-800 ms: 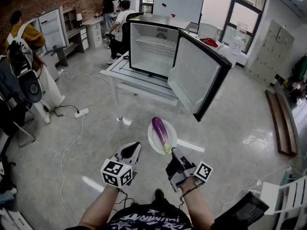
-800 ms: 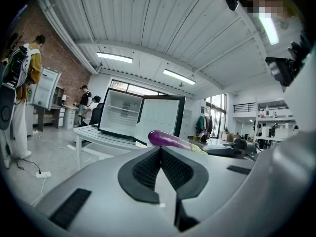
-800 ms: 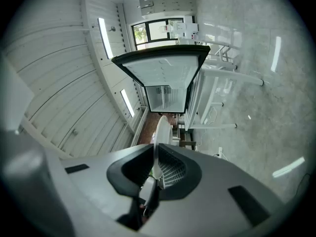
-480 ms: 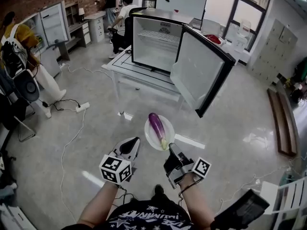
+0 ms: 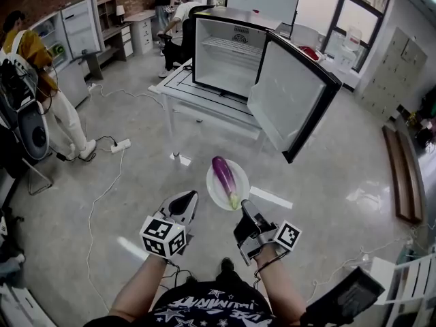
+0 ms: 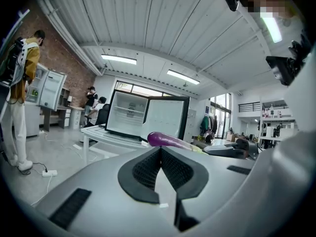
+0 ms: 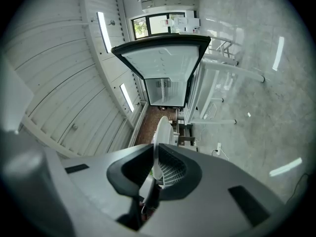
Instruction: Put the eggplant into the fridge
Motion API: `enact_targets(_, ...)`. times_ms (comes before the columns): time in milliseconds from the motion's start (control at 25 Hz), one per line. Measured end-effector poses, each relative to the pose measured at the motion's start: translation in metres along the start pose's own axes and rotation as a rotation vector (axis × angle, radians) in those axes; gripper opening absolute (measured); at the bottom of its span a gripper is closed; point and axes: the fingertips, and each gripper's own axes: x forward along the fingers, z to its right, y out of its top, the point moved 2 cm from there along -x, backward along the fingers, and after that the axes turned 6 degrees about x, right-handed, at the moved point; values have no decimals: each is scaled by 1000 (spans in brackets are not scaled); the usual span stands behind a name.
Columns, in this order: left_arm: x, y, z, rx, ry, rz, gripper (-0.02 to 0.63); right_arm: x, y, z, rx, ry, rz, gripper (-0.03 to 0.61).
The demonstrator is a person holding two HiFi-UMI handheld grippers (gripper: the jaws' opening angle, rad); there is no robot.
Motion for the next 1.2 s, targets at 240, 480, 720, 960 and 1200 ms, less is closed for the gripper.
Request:
enact_targets(240,-16,-3,-4,5,-1,-3,9,2,-15,-3,-12,6,-5,25)
enact_targets(480,-37,-10,-10,4,-8,-3,9,0,-38,-1,-19,19,-8,25)
enact_targets(720,-60,-13,-18,-2,-9,-8,9,2,-63,-1,-11,18,-7,25)
enact_targets(960,-75,-21,-28,-17,-5,-6,9,1,-81,3,0,15,-2,25)
enact_targets(1200,-71,-29,-31,-38,1,-20,9,3,-80,8,12,0,-6,25)
